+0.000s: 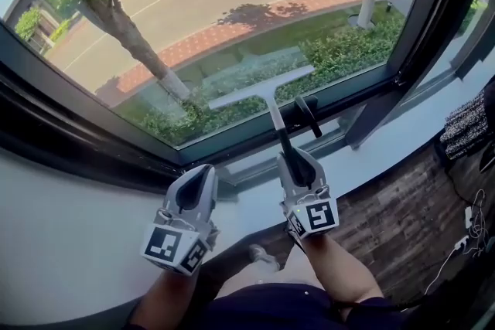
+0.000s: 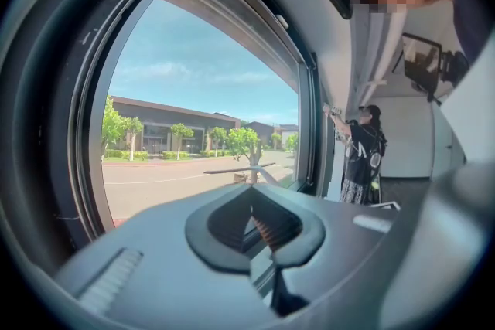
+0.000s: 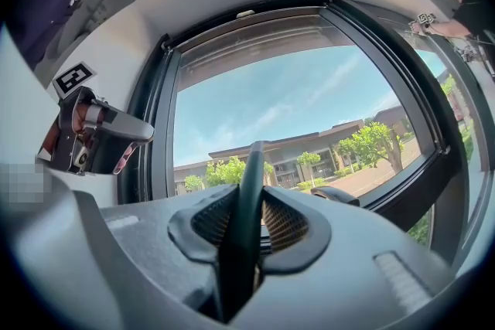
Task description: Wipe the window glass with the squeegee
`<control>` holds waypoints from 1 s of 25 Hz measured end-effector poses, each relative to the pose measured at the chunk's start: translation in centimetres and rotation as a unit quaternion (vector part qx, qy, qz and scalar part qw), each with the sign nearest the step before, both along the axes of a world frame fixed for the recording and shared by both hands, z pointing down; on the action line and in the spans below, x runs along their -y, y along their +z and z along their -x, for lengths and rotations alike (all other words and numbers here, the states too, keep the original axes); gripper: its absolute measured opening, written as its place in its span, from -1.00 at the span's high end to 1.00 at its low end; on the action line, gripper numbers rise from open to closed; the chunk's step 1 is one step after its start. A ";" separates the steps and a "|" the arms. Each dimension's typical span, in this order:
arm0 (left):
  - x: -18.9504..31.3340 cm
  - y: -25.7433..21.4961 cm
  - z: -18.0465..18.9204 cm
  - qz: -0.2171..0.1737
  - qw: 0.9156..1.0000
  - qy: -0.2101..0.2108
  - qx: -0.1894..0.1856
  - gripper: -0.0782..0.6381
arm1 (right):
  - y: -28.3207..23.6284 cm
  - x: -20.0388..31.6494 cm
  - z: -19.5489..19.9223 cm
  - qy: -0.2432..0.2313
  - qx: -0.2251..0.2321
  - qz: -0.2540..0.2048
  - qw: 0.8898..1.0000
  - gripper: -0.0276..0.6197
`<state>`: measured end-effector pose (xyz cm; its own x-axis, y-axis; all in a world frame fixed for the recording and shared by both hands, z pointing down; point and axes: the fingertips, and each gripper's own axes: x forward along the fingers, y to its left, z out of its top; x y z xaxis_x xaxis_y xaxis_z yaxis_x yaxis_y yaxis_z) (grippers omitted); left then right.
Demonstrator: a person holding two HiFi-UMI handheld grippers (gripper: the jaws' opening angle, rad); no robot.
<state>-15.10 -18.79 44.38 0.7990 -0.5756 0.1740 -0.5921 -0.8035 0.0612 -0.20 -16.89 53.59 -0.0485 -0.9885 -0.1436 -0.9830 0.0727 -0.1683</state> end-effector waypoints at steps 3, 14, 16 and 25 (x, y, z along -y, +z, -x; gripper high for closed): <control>-0.1 -0.2 0.8 0.005 1.000 -0.005 0.003 0.77 | 0.1 0.3 1.0 -0.004 0.012 -0.005 1.000 0.61; -1.2 1.2 1.3 0.028 1.000 -0.002 0.008 0.77 | 4.6 -0.4 0.8 -0.005 0.031 0.045 0.998 0.61; -1.4 1.4 1.2 0.029 1.000 -0.001 0.010 0.77 | 5.3 -0.5 0.7 -0.005 0.041 0.052 0.998 0.60; -0.8 2.2 1.5 0.040 0.999 -0.005 0.001 0.77 | 6.7 -1.0 0.6 -0.008 0.059 0.088 0.994 0.61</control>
<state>-16.55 -17.97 46.54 0.7927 -0.5682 0.2209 -0.6007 -0.7898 0.1242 -0.82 -15.90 60.26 -0.0567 -0.9981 0.0257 -0.9548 0.0467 -0.2936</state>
